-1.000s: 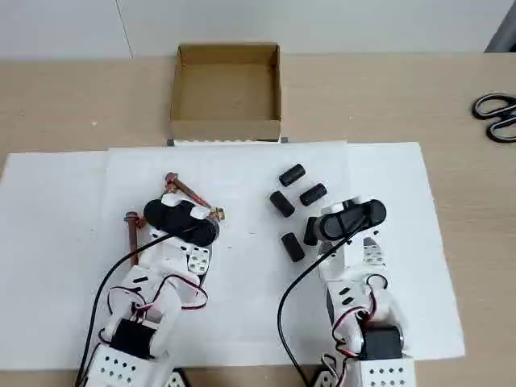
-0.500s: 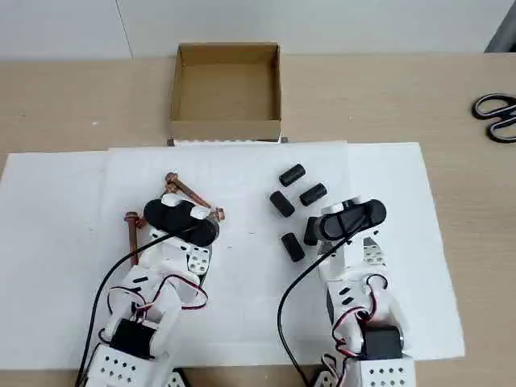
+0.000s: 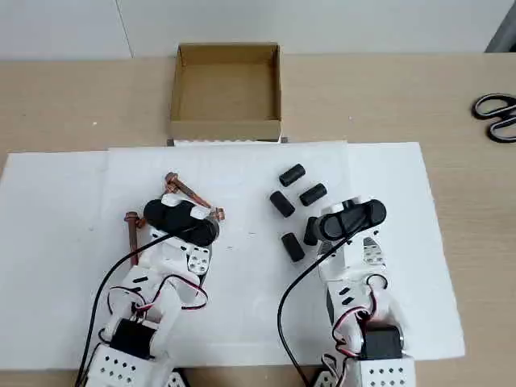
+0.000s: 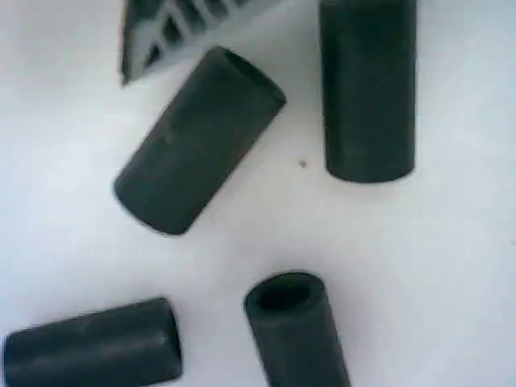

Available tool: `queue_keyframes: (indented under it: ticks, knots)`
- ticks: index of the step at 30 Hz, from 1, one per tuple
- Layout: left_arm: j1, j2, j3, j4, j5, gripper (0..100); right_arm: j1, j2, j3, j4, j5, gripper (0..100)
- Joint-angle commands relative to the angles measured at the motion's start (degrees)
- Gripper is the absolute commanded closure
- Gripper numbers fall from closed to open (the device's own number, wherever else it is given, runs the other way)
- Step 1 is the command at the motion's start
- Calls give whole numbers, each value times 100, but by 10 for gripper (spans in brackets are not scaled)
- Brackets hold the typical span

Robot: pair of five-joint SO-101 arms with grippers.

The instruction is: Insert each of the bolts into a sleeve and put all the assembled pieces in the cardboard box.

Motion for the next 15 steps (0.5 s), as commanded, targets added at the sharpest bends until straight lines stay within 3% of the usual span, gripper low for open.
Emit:
queue_keyframes:
  ticks: [1, 10, 15]
  knots:
    - [18, -79, -40, 0, -9, 992, 22, -48, 88, 22, -9, 846]
    - [18, -79, -40, 0, -9, 992, -48, -48, 88, 22, -9, 847]
    - [35, -79, -40, 0, 0, 992, -444, -48, 88, 22, 0, 848]
